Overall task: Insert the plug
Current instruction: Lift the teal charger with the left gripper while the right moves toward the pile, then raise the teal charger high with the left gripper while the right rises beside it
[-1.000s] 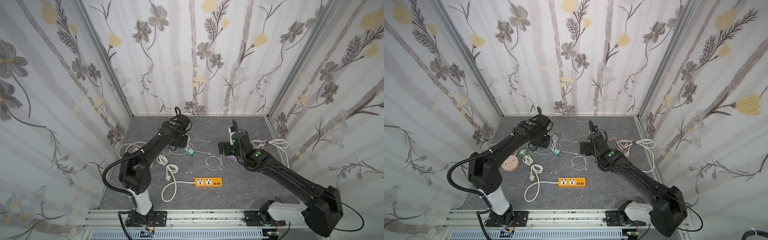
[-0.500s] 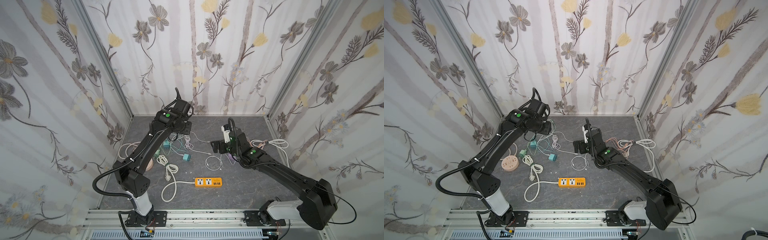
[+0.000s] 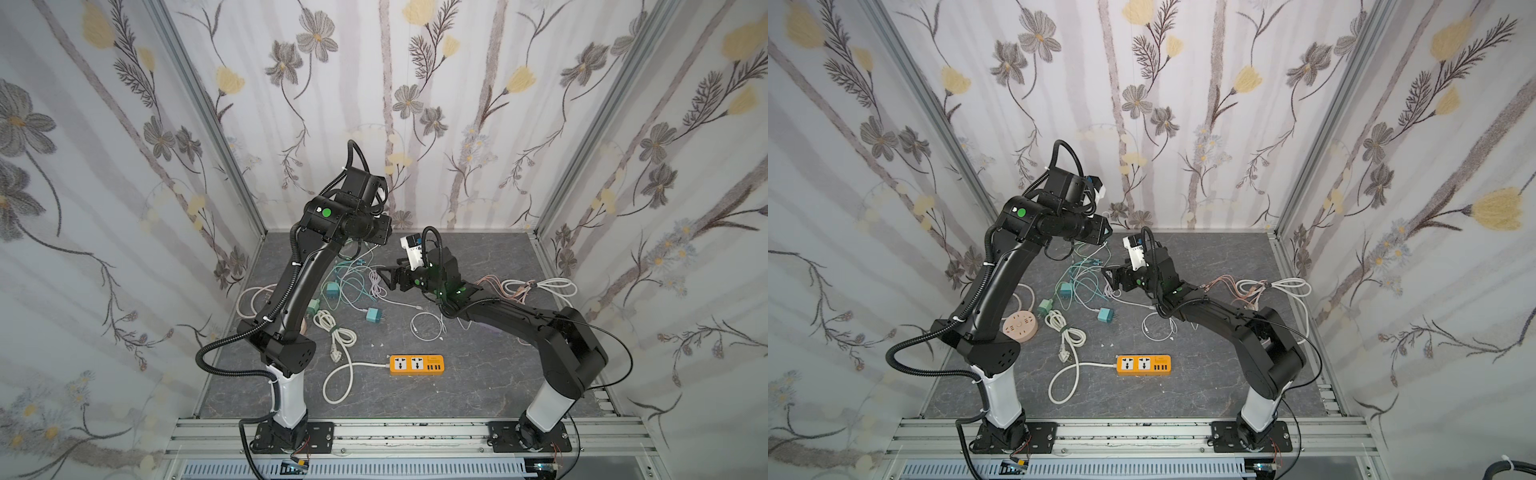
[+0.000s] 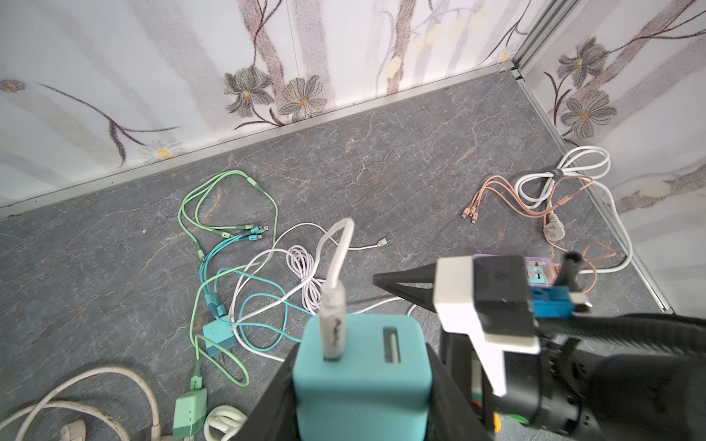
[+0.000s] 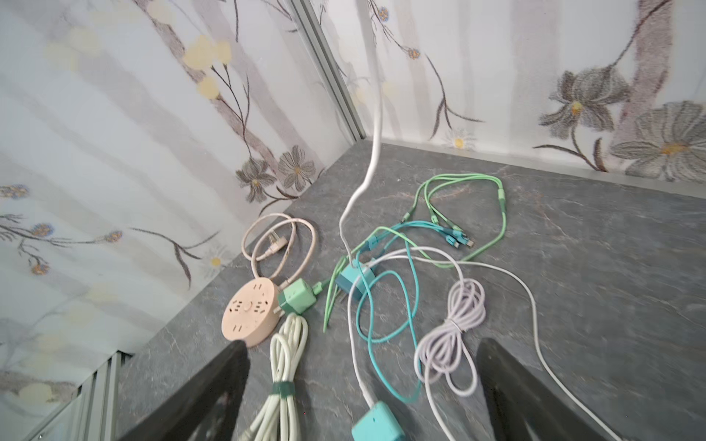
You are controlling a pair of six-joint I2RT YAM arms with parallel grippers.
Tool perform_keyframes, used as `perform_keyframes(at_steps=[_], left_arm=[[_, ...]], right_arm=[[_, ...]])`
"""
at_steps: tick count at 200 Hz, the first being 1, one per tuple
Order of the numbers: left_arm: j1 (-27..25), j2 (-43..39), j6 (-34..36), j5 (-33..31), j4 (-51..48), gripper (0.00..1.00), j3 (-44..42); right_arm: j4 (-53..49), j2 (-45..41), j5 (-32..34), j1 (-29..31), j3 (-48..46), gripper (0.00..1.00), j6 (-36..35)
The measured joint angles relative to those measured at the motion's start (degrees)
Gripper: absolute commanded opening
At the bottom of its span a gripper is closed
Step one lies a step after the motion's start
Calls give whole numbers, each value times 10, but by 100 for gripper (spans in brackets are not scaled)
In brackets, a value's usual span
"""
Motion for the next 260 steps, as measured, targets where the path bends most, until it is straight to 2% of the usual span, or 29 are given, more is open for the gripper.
perform_keyframes(at_steps=[73,135,162,177,222,260], left_arm=[[0,-6,0,-4,-13,21,-5],[0,-20,2,-10,-13,22,-34],[2,-31,2,-13,-11,22,-54],[2,-41,4,-14,-5,22,-70],[6,-64,4,-17,11,22,-108],[10,-83,7,-29,18,22,-111]], right_arm=[[182,213,5,29,147,69,121],[205,306,19,47,229,51,168],[202,322,35,61,234,48,172],[202,326,28,71,235,43,172],[192,326,30,69,230,0,165],[145,246,12,42,208,0,86]])
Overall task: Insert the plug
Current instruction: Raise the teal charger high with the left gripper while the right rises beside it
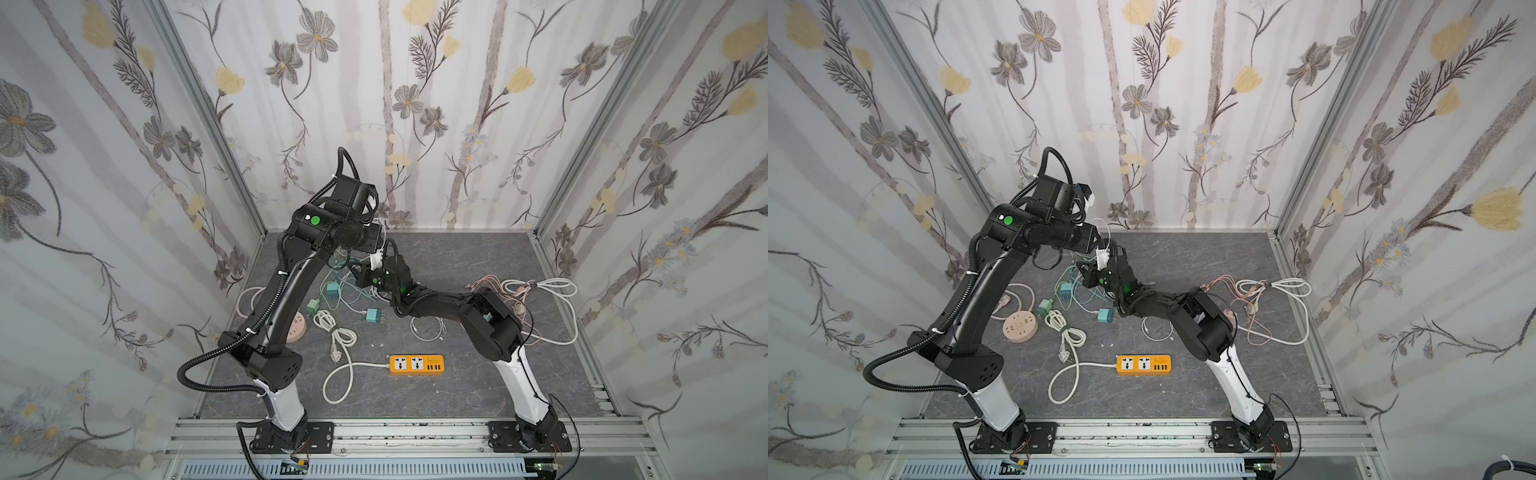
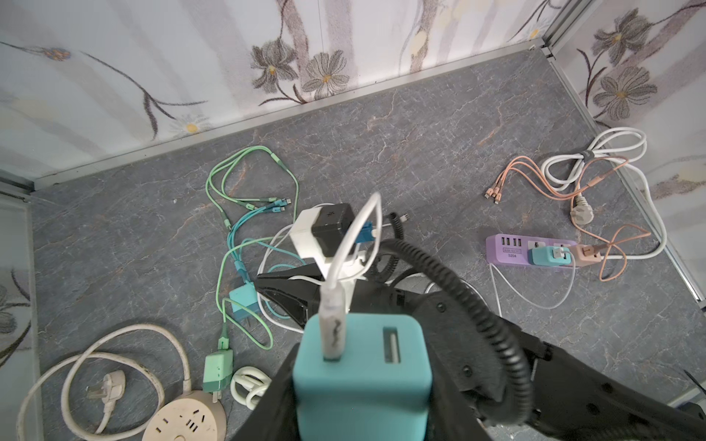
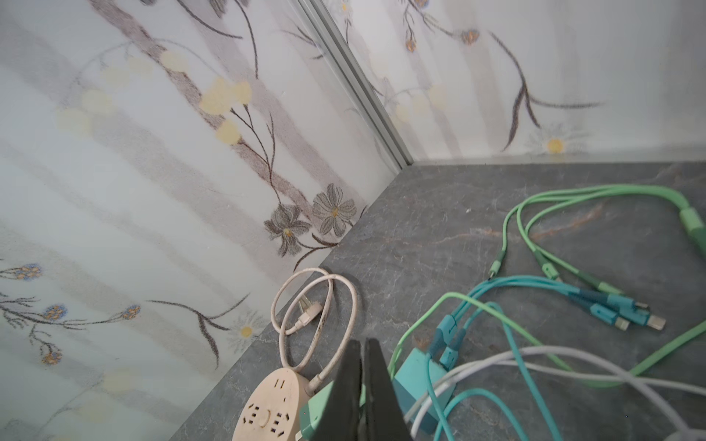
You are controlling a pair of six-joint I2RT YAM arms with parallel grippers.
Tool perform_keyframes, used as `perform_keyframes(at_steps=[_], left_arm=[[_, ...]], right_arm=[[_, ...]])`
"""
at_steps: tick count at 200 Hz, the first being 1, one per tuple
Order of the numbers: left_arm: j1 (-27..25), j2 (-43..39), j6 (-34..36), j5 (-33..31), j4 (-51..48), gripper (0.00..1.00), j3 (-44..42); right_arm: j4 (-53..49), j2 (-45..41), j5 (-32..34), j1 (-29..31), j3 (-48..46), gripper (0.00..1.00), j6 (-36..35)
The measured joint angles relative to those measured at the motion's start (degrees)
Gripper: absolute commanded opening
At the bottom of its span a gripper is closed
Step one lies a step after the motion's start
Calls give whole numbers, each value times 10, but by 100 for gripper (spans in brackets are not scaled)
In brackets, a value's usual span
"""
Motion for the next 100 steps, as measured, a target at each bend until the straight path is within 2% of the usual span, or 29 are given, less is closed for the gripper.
perform_keyframes(at_steps=[27,49,100], left_arm=[[1,-12,3,-3,6,23,0],[1,-19,3,3,19,23,3],[1,-8,3,28,37,23,55]], right_arm=[[-55,-109,-7,-59,9,0,-43],[-73,-188,-27,-93,51,0,-82],[-214,-228,-71,-166,187,0,-149]])
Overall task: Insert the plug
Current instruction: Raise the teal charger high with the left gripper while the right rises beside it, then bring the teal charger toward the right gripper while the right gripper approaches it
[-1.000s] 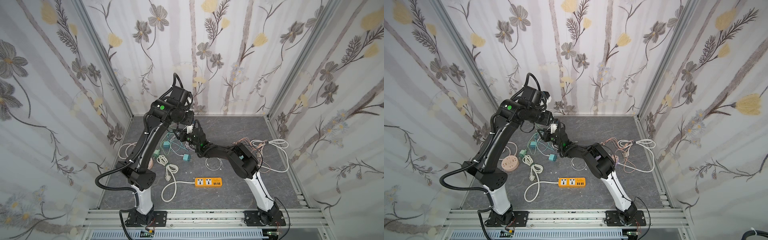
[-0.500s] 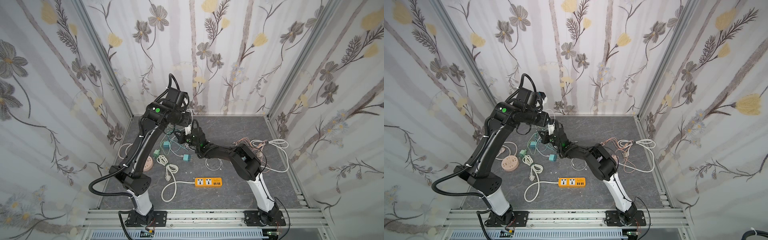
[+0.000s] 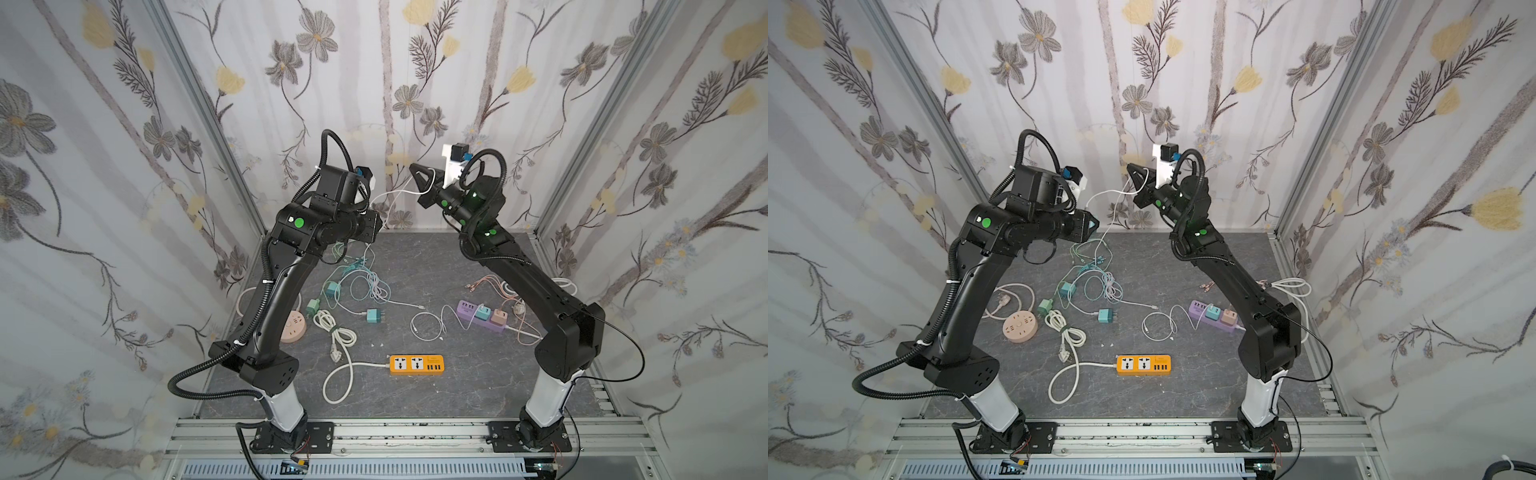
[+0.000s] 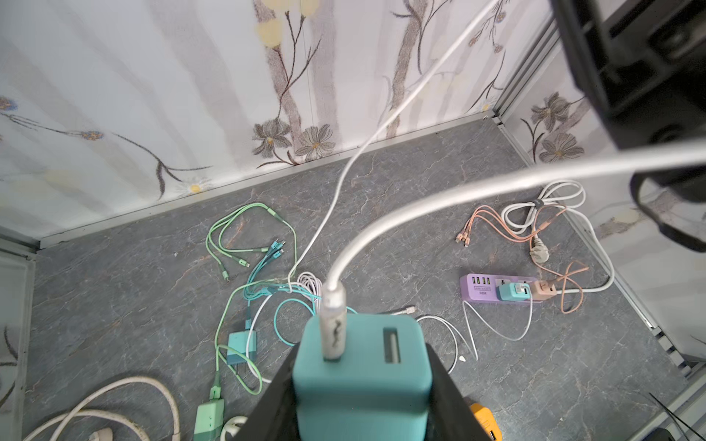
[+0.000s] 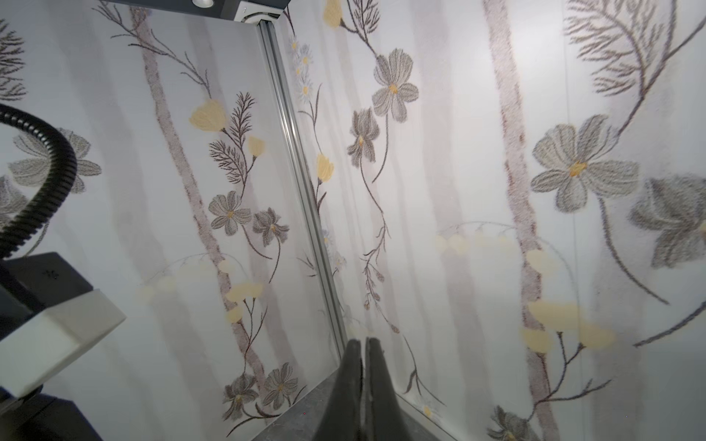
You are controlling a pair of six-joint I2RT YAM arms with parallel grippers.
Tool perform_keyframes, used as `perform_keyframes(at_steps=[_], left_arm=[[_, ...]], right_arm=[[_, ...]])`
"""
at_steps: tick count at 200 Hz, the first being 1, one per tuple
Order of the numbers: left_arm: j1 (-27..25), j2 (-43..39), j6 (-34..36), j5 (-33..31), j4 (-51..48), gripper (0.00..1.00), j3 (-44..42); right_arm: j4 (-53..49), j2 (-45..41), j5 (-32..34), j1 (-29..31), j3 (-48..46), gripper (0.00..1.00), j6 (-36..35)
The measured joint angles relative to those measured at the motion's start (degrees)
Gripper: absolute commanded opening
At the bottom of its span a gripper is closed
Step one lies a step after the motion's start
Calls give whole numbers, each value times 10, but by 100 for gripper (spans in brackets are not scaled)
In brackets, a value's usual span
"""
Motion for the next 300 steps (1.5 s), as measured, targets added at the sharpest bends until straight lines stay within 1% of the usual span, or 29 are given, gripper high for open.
perform_keyframes(at_steps=[30,70,86,103,115,129,148,162,172,180,204,208,214,232,252,271,286,300], left_arm=[[0,22,-2,31,1,24,41],[0,76,-3,88,8,23,169],[-2,90,-8,104,19,23,191],[-9,105,-14,118,26,22,193],[-21,119,-17,124,27,22,190],[-35,131,-17,125,31,20,171],[-45,142,-17,114,47,19,119],[-47,152,-17,95,54,19,82],[-48,159,-17,81,56,19,63],[-49,163,-17,76,57,19,50],[-53,166,-17,69,73,19,20],[-53,166,-17,68,77,20,15],[-54,166,-17,68,82,20,9],[-54,170,-16,65,88,20,1],[-54,176,-8,59,98,19,-1],[-54,178,6,55,106,19,-16],[-56,171,29,54,125,19,-53],[-61,155,61,54,146,19,-104]], right_arm=[[-76,-2,-21,-5,88,0,-54],[-153,42,-30,-25,249,0,-111],[-177,49,-30,-36,272,0,-127],[-202,50,-41,-49,269,0,-138],[-209,43,-56,-59,236,0,-140],[-223,26,-64,-69,166,0,-143],[-234,-2,-65,-80,46,10,-151],[-247,-23,-57,-86,-39,23,-156],[-254,-40,-47,-89,-96,40,-158],[-260,-58,-37,-90,-142,47,-158],[-288,-118,-4,-92,-259,59,-155],[-293,-131,3,-92,-280,62,-153],[-304,-149,8,-92,-307,69,-151],[-332,-205,17,-92,-381,78,-141],[-367,-277,22,-94,-443,80,-127],[-400,-330,23,-97,-465,81,-112],[-424,-366,1,-100,-468,80,-105],[-442,-394,-36,-101,-468,79,-102]])
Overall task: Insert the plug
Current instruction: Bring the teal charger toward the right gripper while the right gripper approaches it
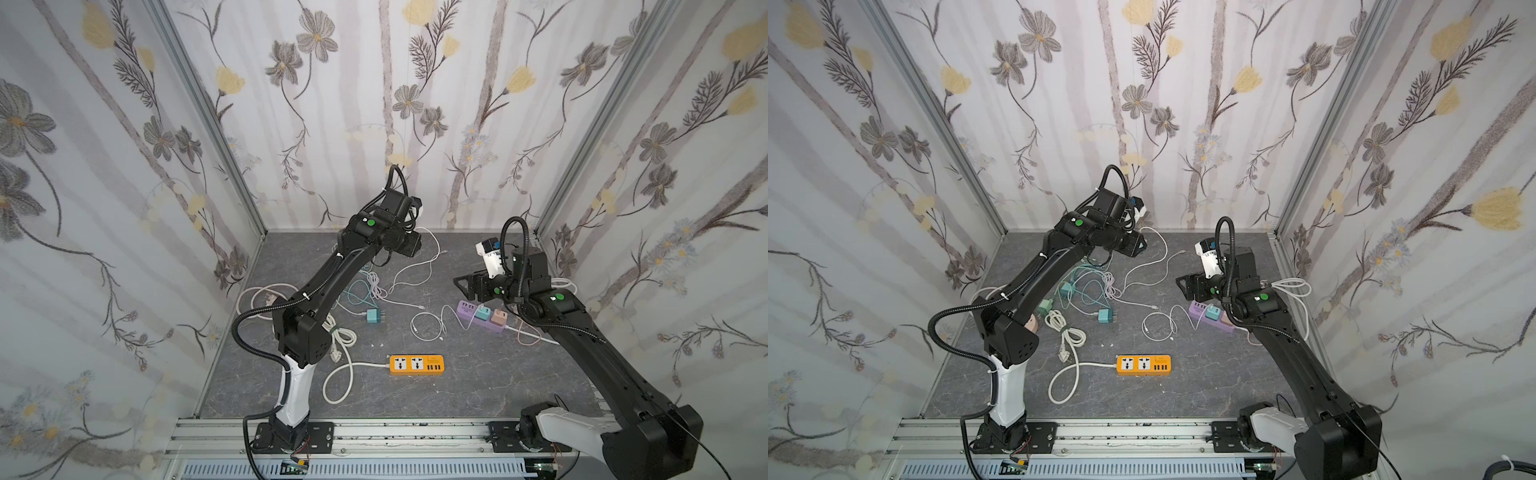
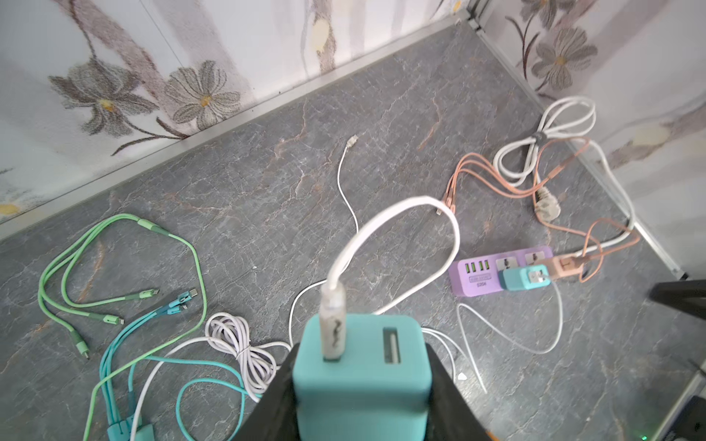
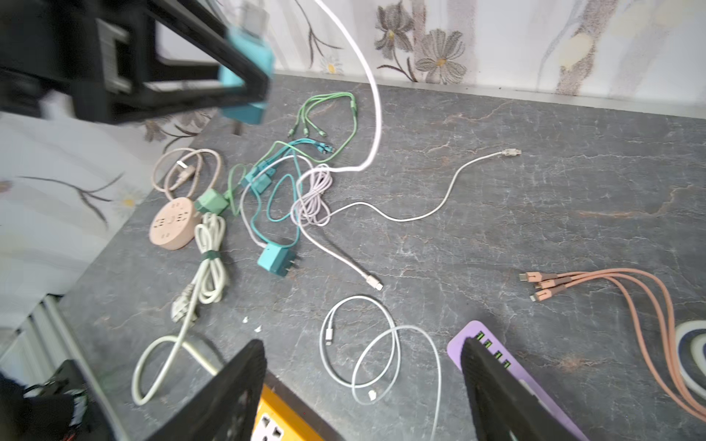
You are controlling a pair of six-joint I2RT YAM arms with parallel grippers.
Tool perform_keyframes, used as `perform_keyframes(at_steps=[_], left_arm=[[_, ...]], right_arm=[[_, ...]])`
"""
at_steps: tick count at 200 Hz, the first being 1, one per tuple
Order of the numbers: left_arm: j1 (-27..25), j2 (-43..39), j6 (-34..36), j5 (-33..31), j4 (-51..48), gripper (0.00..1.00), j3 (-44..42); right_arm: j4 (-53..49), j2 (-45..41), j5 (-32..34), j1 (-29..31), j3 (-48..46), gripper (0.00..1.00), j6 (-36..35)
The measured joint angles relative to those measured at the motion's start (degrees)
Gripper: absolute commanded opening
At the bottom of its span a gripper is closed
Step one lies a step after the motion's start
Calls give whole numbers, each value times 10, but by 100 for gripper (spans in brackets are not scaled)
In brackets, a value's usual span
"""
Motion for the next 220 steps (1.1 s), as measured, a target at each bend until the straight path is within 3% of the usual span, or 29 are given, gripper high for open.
perform_keyframes(at_steps=[33,100,143,200,220], left_arm=[[-15,-53,84,11,63,19,-105],[-39,-159,267,43,254,17,-332],[-39,-184,323,73,320,17,-362],[-40,-202,380,143,326,21,-393],[-40,-217,408,153,339,18,-421]], right_arm=[[-20,-23,-79,-1,8,75,59],[-40,40,-176,-5,45,69,222],[-31,74,-209,-5,56,68,274],[-10,111,-246,-5,76,67,279],[-10,124,-249,-4,88,66,279]])
